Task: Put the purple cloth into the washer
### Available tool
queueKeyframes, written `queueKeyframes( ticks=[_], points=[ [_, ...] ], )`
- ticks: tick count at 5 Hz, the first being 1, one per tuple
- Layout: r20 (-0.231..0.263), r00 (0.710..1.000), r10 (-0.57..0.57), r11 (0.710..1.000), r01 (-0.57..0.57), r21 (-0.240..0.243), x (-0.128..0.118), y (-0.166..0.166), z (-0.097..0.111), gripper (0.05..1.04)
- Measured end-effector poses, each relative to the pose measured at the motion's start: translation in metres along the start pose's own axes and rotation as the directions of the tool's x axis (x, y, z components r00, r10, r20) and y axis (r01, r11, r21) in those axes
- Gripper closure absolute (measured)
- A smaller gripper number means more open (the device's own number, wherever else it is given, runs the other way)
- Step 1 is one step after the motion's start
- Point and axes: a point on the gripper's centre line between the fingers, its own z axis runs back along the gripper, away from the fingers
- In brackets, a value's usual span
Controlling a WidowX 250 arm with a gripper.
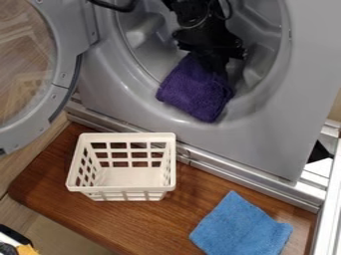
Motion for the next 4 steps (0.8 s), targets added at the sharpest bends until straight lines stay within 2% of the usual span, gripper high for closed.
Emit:
queueKeyframes(
  ticks=[1,3,4],
  points=[
    [-0.027,1.0,-0.006,1.0,0.006,-0.009,-0.003,-0.001,-0.001,0.778],
    [-0.048,0.999,0.013,0.999,-0.015,-0.03,-0.012,-0.003,-0.005,0.182],
    [-0.056,0.998,0.024,0.999,-0.026,-0.029,-0.018,0.001,-0.004,0.075]
  ],
)
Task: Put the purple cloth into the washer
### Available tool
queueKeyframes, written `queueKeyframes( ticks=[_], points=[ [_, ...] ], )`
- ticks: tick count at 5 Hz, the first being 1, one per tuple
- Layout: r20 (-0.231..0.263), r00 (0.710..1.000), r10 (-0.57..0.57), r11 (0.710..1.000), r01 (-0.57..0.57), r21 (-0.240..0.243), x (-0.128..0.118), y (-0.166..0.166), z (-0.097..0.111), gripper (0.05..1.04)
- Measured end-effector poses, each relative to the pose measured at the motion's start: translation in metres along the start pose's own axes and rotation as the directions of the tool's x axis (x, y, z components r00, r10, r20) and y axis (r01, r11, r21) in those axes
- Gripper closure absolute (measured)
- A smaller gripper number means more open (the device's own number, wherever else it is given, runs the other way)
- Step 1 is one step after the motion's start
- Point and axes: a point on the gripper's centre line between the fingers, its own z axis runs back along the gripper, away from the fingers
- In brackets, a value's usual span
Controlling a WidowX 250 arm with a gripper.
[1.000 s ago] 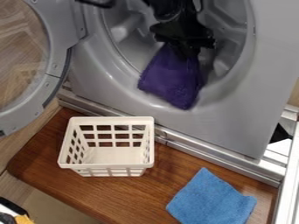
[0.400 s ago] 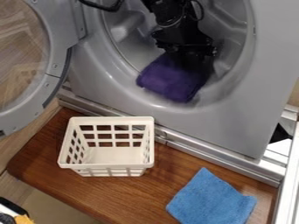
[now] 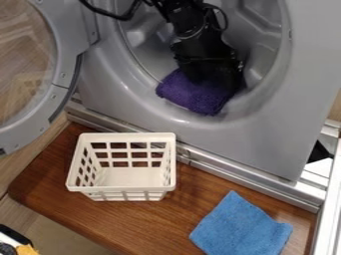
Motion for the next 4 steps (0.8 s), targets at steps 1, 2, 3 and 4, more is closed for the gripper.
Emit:
queueKeyframes(
  ticks=[1,2,3,4],
  points=[
    [0.027,1.0,-0.003,1.0,0.003,-0.014,-0.001,-0.003,0.018,0.079],
    [-0.01,1.0,-0.022,0.999,0.022,-0.024,-0.012,-0.005,0.035,0.084],
    [-0.069,0.997,-0.041,0.999,0.039,-0.03,-0.025,-0.01,0.049,0.084],
    [-0.128,0.991,-0.038,0.999,0.039,0.005,-0.05,-0.011,0.061,0.084]
  ],
)
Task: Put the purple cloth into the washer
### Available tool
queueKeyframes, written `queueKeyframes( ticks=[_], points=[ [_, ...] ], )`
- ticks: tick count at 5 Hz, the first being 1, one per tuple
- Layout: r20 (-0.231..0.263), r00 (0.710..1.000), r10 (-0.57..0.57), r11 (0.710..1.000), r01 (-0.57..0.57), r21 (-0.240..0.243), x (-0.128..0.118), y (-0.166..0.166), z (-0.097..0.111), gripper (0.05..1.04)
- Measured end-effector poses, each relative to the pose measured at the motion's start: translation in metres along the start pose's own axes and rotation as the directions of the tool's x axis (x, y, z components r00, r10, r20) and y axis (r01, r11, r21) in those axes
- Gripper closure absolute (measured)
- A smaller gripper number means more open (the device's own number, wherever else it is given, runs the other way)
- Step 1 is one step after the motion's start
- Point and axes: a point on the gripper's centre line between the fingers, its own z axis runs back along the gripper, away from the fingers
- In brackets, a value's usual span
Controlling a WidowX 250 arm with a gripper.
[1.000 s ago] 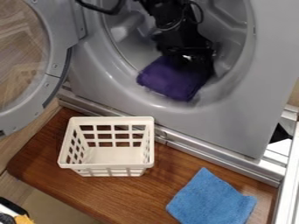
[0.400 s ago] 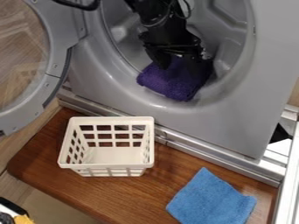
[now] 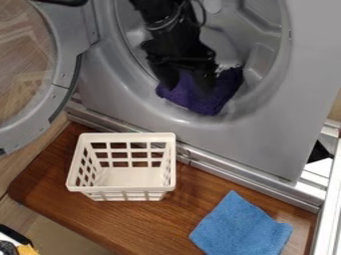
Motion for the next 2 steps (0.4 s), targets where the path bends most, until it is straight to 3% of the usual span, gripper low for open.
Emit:
queueKeyframes(
  ticks=[1,2],
  points=[
    [-0.148,0.984,-0.098,0.99,0.112,0.082,-0.036,-0.006,-0.003,0.084],
    [-0.178,0.975,-0.135,0.983,0.155,0.101,-0.065,-0.005,-0.006,0.084]
  ],
)
